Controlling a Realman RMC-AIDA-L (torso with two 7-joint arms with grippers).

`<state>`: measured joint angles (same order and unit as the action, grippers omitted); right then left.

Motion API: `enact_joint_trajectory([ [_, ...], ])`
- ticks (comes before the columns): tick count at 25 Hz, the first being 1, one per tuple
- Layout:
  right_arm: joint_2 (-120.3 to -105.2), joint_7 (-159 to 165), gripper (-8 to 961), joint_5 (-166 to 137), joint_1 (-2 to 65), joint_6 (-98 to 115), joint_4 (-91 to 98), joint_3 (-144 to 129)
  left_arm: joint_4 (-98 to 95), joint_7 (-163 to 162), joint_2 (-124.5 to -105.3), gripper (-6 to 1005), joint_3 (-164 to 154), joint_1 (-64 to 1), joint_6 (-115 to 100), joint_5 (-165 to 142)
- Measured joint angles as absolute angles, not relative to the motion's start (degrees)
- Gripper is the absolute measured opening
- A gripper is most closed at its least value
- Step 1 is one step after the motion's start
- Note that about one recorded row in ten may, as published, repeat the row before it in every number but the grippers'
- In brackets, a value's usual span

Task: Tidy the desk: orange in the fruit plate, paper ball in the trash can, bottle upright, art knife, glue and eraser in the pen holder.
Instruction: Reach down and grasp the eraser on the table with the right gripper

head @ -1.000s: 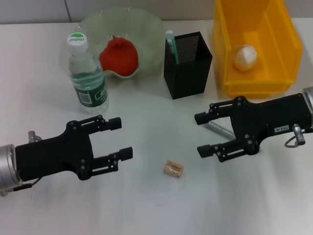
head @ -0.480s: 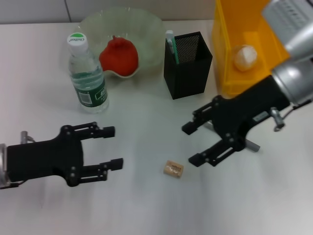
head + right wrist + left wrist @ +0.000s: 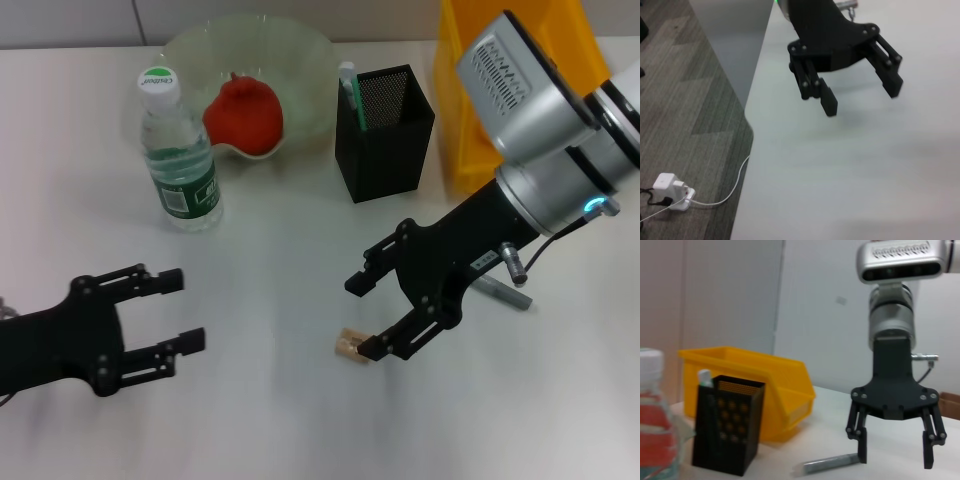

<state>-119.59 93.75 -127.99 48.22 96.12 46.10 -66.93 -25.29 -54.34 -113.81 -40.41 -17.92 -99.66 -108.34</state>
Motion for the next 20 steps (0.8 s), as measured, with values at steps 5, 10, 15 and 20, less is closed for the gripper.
enact_joint_trajectory([
  [5, -119.64, 93.6, 758, -127.6, 48.3, 93.5, 44.2, -68.5, -25.2, -54.2, -113.22, 725, -36.9, -15.0, -100.3, -108.3],
  [10, -119.64, 93.3, 756, -127.2, 48.3, 89.3, 42.9, -72.6, -25.1, -53.0, -112.94, 725, -34.5, -13.2, -102.1, -108.3],
  [15, -119.62, 93.2, 755, -126.6, 48.2, 88.3, 42.6, -73.5, -24.9, -52.7, -112.93, 725, -34.6, -12.8, -102.4, -108.6],
  [20, -119.61, 92.8, 754, -126.6, 48.2, 87.2, 41.9, -73.6, -24.9, -52.7, -112.93, 725, -34.9, -12.7, -102.8, -108.7],
])
